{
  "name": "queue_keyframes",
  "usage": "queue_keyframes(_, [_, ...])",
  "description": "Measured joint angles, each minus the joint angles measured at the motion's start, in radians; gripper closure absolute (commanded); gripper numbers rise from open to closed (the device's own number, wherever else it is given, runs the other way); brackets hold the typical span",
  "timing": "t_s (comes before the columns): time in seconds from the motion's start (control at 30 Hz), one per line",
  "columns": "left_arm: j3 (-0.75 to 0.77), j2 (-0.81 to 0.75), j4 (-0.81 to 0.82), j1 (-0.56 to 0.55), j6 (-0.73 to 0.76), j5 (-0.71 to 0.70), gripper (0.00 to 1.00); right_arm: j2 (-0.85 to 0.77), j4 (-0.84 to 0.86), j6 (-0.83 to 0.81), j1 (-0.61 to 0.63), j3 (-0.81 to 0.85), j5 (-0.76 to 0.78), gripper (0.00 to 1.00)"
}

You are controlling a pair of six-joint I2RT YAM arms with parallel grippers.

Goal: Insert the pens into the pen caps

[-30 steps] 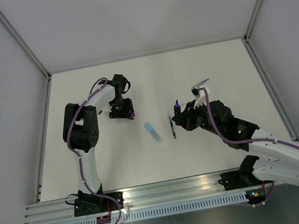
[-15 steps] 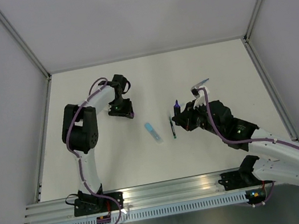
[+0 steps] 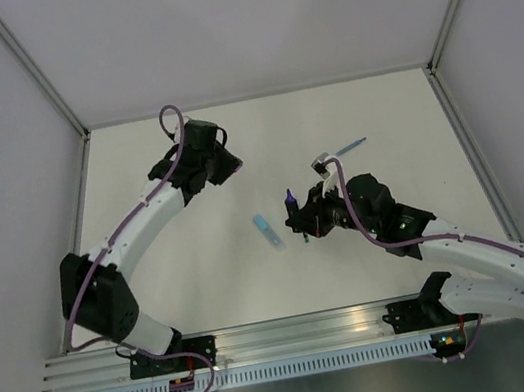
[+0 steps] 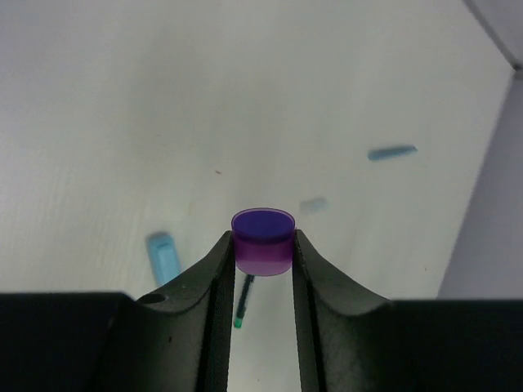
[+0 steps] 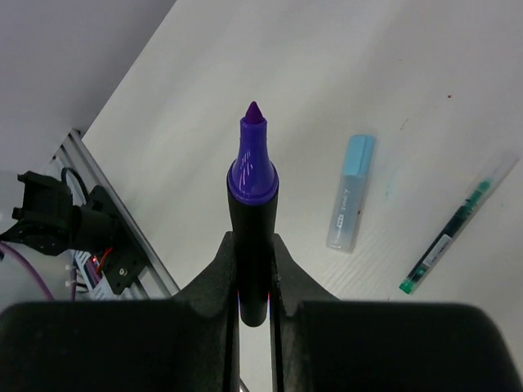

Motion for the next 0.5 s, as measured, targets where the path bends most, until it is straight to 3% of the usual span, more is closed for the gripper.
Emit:
queue_keyframes(0.23, [-0.234, -0.359, 0.332, -0.17, 0.248, 0.073, 0.98, 0.093, 0.076, -0.003, 0.005, 0.0, -0.12, 1.0])
queue_keyframes(0.5, [-0.335, -0.409, 0.456, -0.179, 0.326, 0.183, 0.98, 0.105, 0.121, -0.003, 0.009, 0.0, -0.163, 1.0])
